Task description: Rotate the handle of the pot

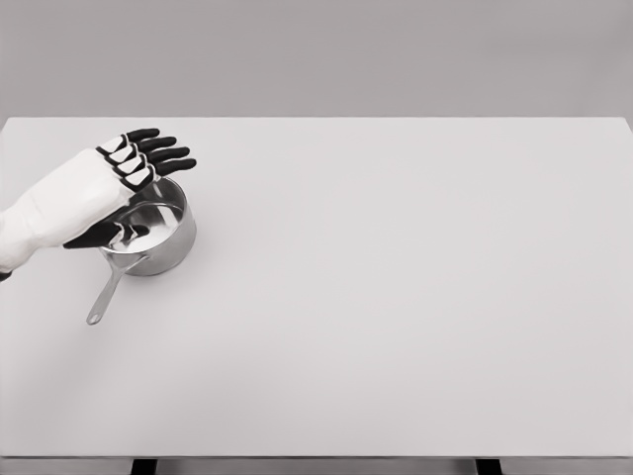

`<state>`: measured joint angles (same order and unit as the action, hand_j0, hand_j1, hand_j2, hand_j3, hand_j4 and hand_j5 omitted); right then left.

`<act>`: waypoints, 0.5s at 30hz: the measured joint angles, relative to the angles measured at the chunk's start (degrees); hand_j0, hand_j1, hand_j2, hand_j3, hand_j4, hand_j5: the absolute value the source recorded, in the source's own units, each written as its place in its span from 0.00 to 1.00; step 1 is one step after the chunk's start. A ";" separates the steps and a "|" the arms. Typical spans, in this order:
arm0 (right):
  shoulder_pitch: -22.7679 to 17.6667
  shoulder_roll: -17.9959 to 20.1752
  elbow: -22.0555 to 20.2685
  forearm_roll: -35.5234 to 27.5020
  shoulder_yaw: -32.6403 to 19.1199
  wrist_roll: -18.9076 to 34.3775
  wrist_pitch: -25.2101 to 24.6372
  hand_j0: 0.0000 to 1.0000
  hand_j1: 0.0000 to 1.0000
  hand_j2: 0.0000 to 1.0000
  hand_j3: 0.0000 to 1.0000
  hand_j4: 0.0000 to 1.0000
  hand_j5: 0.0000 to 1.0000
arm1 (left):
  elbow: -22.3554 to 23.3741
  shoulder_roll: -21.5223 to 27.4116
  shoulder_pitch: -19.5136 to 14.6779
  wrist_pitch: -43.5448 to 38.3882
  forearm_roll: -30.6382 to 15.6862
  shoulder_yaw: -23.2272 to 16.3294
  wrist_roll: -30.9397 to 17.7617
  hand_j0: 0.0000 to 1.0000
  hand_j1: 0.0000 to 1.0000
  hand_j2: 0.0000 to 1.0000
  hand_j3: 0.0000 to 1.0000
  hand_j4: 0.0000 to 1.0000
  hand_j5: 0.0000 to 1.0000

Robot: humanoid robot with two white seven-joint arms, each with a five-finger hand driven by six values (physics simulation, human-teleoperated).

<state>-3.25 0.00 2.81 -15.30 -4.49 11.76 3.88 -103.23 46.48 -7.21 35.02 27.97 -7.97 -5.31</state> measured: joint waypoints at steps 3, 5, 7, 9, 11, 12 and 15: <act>0.00 0.00 0.00 0.00 0.00 0.00 0.01 1.00 1.00 1.00 1.00 1.00 1.00 | -0.02 0.03 0.00 0.00 0.03 -0.07 0.00 1.00 1.00 1.00 1.00 1.00 1.00; 0.00 0.00 0.00 0.00 0.00 0.00 0.02 1.00 1.00 1.00 1.00 1.00 1.00 | -0.02 0.04 0.17 0.00 0.04 -0.10 0.00 1.00 1.00 1.00 1.00 1.00 1.00; 0.00 0.00 0.00 0.00 0.00 0.00 0.02 1.00 1.00 1.00 1.00 1.00 1.00 | -0.06 0.36 2.02 0.00 0.04 -0.27 -0.01 1.00 1.00 1.00 1.00 1.00 1.00; 0.00 0.00 0.00 0.00 0.00 0.00 0.01 1.00 1.00 1.00 1.00 1.00 1.00 | -0.09 1.62 1.41 0.00 -0.01 -1.60 0.00 1.00 1.00 1.00 1.00 1.00 1.00; 0.00 0.00 0.00 0.00 0.00 0.00 0.01 1.00 1.00 1.00 1.00 1.00 1.00 | -0.12 2.64 -0.52 0.00 0.30 -3.26 -0.15 1.00 1.00 1.00 1.00 1.00 1.00; 0.00 0.00 0.00 0.00 0.00 0.00 0.00 1.00 1.00 1.00 1.00 1.00 1.00 | -0.12 2.94 -1.14 0.00 0.62 -3.88 -0.80 1.00 1.00 1.00 1.00 1.00 1.00; 0.00 0.00 0.00 0.00 0.00 0.00 0.01 1.00 1.00 1.00 1.00 1.00 1.00 | -0.16 3.26 -1.23 0.01 1.22 -5.00 -3.34 1.00 1.00 1.00 1.00 1.00 1.00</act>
<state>-3.25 0.00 2.81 -15.30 -4.49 11.76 3.89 -103.39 49.74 -8.44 35.03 29.19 -12.97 -8.64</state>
